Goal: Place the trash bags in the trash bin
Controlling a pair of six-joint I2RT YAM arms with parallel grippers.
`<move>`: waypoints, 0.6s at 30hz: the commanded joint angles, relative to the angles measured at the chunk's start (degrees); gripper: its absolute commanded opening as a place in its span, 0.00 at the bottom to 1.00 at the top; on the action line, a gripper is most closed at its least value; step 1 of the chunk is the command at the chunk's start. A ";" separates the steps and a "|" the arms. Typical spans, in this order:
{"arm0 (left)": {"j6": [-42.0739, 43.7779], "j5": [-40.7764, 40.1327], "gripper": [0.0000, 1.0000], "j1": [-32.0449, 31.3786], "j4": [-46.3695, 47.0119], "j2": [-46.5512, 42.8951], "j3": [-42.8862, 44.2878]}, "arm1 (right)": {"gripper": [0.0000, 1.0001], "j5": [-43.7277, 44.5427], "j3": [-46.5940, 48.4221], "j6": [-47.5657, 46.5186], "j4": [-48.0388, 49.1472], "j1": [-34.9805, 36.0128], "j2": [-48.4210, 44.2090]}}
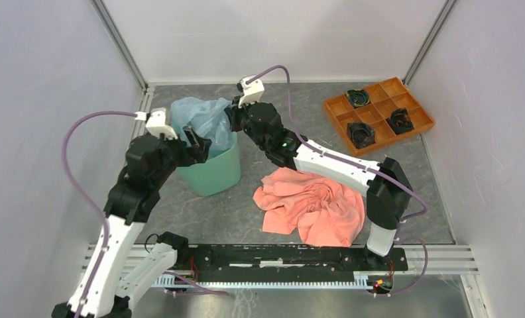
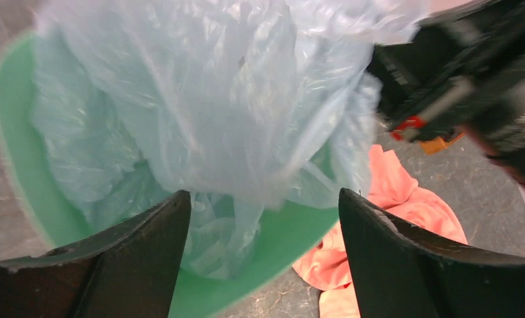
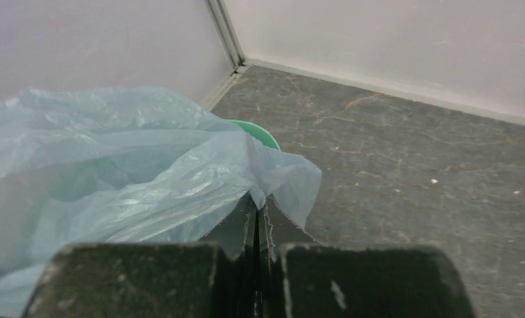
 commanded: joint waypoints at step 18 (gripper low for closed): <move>-9.29 -27.88 0.63 0.13 -12.77 -5.38 -0.84 | 0.01 -9.22 1.10 -13.65 -3.91 -0.05 -5.08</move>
